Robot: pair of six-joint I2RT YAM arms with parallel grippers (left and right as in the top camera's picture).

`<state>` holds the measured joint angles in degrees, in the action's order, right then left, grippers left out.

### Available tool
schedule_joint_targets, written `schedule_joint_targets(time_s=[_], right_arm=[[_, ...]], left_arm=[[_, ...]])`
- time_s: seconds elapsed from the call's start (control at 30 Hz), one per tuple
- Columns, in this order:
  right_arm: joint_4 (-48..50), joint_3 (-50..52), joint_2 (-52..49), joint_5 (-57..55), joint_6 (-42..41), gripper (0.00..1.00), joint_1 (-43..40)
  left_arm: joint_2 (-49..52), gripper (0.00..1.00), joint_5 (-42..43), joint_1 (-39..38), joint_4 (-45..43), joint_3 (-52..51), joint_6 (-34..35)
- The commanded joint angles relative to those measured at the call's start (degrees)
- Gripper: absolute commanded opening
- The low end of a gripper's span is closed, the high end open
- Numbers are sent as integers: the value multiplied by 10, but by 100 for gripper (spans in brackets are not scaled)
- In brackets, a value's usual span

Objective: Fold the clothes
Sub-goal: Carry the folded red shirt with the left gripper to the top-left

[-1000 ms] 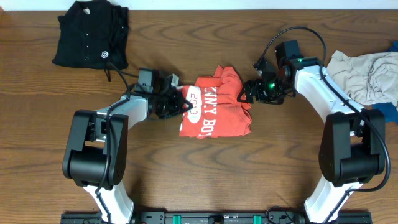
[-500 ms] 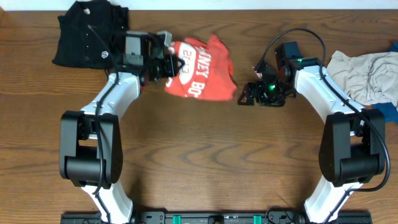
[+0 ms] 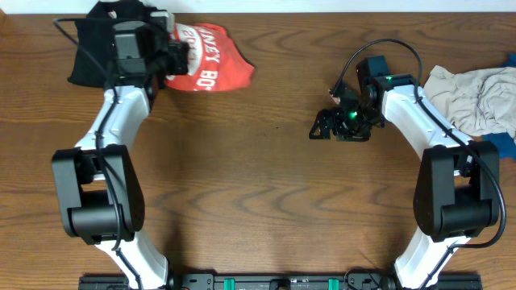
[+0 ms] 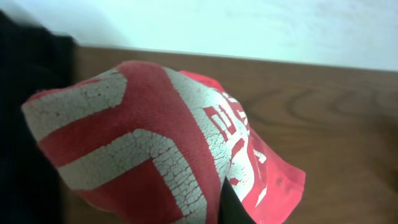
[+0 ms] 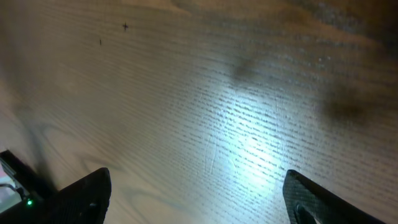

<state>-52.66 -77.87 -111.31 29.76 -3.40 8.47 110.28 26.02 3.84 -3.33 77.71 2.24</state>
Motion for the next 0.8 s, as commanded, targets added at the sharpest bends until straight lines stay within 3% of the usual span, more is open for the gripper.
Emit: schedule_joint_targets(time_s=[0.0, 0.3, 0.77], right_arm=[[-5, 2, 15, 0, 9, 86, -3], [-8, 2, 15, 0, 5, 86, -3], [-15, 2, 15, 0, 2, 86, -3]], left_arm=[[4, 6, -13, 18, -29, 18, -30], [4, 6, -12, 55, -62, 73, -57], [9, 6, -47, 127, -23, 138, -109]])
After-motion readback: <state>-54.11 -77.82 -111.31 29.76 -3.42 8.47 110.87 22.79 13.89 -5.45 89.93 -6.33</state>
